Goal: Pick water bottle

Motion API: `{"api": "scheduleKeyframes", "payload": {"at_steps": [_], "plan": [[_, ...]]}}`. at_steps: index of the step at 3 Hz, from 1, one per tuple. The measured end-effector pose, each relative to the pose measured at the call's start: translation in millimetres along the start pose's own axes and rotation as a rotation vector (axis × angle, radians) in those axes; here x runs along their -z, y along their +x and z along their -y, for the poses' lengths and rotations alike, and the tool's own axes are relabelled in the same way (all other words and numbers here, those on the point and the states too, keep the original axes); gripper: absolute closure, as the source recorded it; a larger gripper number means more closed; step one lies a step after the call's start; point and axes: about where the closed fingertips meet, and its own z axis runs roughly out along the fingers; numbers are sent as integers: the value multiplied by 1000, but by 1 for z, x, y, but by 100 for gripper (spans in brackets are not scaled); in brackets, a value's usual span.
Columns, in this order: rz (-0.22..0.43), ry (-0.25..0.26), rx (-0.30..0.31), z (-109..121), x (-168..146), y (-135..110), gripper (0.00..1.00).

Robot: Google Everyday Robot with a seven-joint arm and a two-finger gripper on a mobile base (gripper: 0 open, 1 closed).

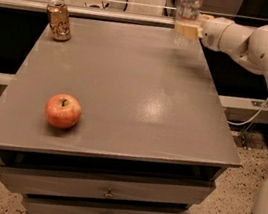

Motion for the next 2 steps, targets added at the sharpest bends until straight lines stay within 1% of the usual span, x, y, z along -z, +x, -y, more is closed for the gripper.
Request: {"api": "scheduleKeyframes", "payload": {"at_steps": [1, 2], "plan": [[31, -42, -7, -31, 21, -21, 100], [46, -93, -14, -58, 32, -35, 100]]}}
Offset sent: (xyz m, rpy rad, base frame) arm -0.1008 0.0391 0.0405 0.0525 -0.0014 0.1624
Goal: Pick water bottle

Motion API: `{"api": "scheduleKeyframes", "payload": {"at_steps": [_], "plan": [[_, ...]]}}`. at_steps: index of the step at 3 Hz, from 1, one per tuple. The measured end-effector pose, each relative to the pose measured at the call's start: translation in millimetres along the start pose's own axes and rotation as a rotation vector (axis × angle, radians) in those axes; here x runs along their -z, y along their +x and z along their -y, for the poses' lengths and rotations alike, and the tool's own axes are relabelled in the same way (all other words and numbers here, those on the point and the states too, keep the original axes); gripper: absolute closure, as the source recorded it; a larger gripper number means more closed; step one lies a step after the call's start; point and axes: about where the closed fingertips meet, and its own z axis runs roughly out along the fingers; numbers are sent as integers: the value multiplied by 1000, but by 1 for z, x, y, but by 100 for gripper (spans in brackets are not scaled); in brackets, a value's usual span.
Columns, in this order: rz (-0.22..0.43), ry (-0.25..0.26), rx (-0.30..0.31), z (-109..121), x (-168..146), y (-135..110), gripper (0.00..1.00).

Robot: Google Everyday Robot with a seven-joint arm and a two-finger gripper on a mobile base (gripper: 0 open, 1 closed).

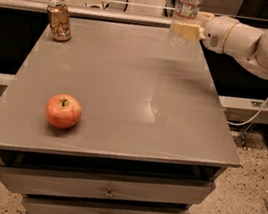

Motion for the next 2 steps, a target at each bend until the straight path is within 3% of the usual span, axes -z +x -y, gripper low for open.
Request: {"api": "scheduleKeyframes", "payload": {"at_steps": [1, 2], "plan": [[15, -50, -17, -25, 1, -6, 100], [18, -61, -21, -30, 0, -7, 100]]}}
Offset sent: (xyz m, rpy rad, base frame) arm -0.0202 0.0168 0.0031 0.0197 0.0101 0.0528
